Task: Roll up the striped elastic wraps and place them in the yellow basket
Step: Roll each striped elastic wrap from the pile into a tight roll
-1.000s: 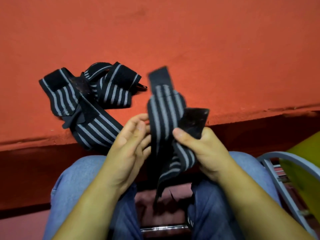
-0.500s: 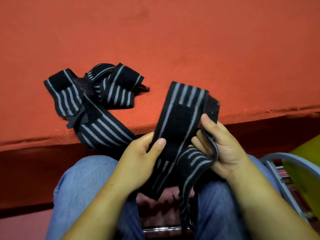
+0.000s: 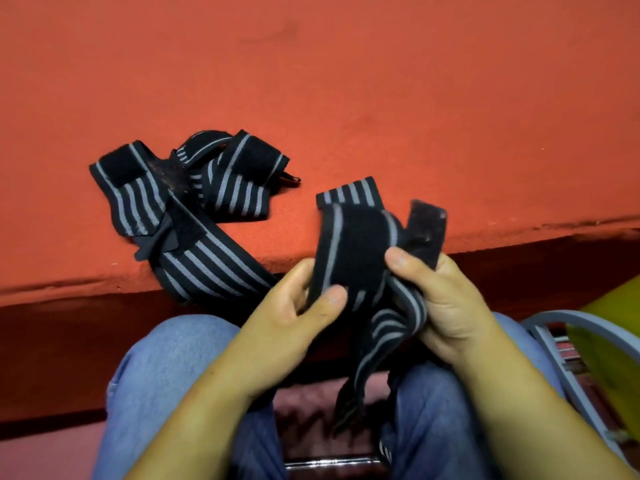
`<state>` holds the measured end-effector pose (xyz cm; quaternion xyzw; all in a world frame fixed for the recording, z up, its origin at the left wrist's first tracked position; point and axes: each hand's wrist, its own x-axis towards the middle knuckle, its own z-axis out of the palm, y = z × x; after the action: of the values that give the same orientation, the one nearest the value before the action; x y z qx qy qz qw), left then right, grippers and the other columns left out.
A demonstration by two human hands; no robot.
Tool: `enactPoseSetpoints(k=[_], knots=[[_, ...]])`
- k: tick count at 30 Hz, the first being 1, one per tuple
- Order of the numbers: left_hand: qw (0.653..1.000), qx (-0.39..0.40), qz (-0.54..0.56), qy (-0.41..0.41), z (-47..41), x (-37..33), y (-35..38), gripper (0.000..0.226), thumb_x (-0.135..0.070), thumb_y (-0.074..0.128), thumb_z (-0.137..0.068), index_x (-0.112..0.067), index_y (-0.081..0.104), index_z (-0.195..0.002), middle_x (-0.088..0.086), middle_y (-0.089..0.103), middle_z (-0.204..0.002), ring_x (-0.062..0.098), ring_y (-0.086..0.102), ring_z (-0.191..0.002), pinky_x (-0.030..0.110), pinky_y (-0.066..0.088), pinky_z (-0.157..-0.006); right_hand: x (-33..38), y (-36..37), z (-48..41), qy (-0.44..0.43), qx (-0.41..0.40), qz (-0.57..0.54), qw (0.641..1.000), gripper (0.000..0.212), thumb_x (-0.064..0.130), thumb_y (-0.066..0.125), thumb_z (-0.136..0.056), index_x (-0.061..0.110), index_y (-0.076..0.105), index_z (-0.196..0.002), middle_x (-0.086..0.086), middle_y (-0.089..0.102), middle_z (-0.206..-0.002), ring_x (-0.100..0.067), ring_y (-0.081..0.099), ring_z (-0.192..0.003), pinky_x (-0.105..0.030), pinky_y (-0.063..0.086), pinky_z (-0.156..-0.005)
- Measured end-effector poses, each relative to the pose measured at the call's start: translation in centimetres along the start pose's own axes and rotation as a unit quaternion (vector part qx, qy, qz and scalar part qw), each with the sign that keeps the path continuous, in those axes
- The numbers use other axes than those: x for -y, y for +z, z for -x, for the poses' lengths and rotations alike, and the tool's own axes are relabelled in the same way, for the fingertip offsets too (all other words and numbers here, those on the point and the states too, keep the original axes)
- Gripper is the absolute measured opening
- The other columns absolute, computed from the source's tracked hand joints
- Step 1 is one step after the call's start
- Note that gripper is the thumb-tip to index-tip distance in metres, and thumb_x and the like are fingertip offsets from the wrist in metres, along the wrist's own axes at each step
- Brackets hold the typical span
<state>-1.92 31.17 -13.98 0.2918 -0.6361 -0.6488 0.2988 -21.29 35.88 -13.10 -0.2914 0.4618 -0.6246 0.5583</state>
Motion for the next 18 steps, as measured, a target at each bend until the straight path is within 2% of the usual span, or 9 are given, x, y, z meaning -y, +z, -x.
enactPoseSetpoints(k=[2,4,6,8,9,11,12,14,18], knots=[[0.994,0.027,-0.1,-0.032,0.2,0.2,0.0,0.029,-0.02,0.065,-0.103,-0.03,0.064,-0.13,-0.016,0.072,-0.126,0.003,0.064,-0.122,0.021,0.047,-0.103,0.6,-0.2,-0.3,-0.028,-0.044,-0.076,0.996,0.032,0.029,0.079,-0.074,0.013,0.082,-0.101,-0.016,0.079,-0.105,-0.025,0.077,-0.091,-0.038,0.062,-0.082],[0.98,0.002,-0.191,-0.046,0.2,0.5,0.0,0.019,-0.022,0.064,-0.103,-0.034,0.071,-0.116,-0.023,0.075,-0.11,-0.004,0.069,-0.107,0.018,0.05,-0.092,1.1,-0.2,-0.4,-0.053,-0.072,-0.114,0.989,0.025,0.027,0.071,-0.083,0.012,0.079,-0.101,-0.008,0.08,-0.095,-0.018,0.077,-0.081,-0.032,0.063,-0.075],[0.978,-0.071,-0.189,-0.053,0.1,0.4,-0.1,0.013,-0.028,0.062,-0.103,-0.027,0.074,-0.099,-0.016,0.078,-0.095,0.0,0.072,-0.091,0.02,0.053,-0.081,1.2,0.2,-0.4,-0.054,-0.082,-0.09,0.991,0.011,0.019,0.062,-0.093,0.013,0.071,-0.092,0.003,0.074,-0.069,-0.004,0.069,-0.058,-0.018,0.056,-0.057],[0.98,-0.144,-0.126,-0.056,0.0,0.1,-0.2,0.02,-0.034,0.063,-0.101,-0.022,0.074,-0.09,-0.009,0.079,-0.088,0.005,0.074,-0.083,0.019,0.054,-0.073,0.8,0.5,-0.1,-0.037,-0.065,-0.013,0.997,0.019,0.017,0.062,-0.093,0.016,0.07,-0.075,0.009,0.063,-0.053,0.001,0.059,-0.047,-0.014,0.048,-0.05],[0.98,-0.169,-0.087,-0.056,-0.1,-0.1,-0.3,0.022,-0.035,0.062,-0.101,-0.021,0.074,-0.091,-0.007,0.079,-0.088,0.007,0.075,-0.084,0.018,0.055,-0.073,0.4,0.5,-0.1,-0.021,-0.041,0.039,0.998,0.02,0.021,0.07,-0.088,0.017,0.074,-0.069,0.007,0.065,-0.055,0.001,0.061,-0.051,-0.016,0.05,-0.054],[0.978,-0.198,-0.029,-0.051,-0.2,-0.4,-0.2,0.024,-0.036,0.058,-0.103,-0.019,0.075,-0.099,-0.005,0.08,-0.095,0.01,0.076,-0.092,0.023,0.058,-0.08,-0.5,0.5,0.0,0.011,0.022,0.128,0.992,0.008,0.025,0.086,-0.078,0.019,0.082,-0.08,-0.003,0.078,-0.079,-0.01,0.072,-0.072,-0.027,0.058,-0.071],[0.977,-0.205,-0.008,-0.053,-0.2,-0.5,-0.1,0.026,-0.036,0.056,-0.104,-0.018,0.075,-0.104,-0.003,0.081,-0.099,0.012,0.076,-0.096,0.029,0.059,-0.085,-1.0,0.3,0.1,0.033,0.051,0.162,0.985,0.017,0.027,0.085,-0.077,0.016,0.083,-0.09,-0.008,0.081,-0.092,-0.016,0.075,-0.084,-0.031,0.06,-0.079],[0.975,-0.214,0.027,-0.06,-0.3,-0.6,0.0,0.03,-0.035,0.053,-0.106,-0.014,0.073,-0.109,0.002,0.08,-0.102,0.017,0.077,-0.1,0.039,0.058,-0.091,-1.5,0.5,0.2,0.086,0.098,0.18,0.975,0.028,0.031,0.08,-0.08,0.013,0.081,-0.1,-0.011,0.08,-0.106,-0.022,0.076,-0.098,-0.034,0.06,-0.088],[0.974,-0.214,0.029,-0.066,-0.2,-0.9,0.1,0.027,-0.035,0.05,-0.108,-0.022,0.069,-0.12,-0.001,0.078,-0.111,0.016,0.074,-0.107,0.044,0.055,-0.101,-1.3,0.7,0.3,0.138,0.121,0.172,0.968,0.026,0.037,0.077,-0.082,0.015,0.083,-0.092,-0.012,0.08,-0.101,-0.02,0.076,-0.092,-0.029,0.058,-0.081]])
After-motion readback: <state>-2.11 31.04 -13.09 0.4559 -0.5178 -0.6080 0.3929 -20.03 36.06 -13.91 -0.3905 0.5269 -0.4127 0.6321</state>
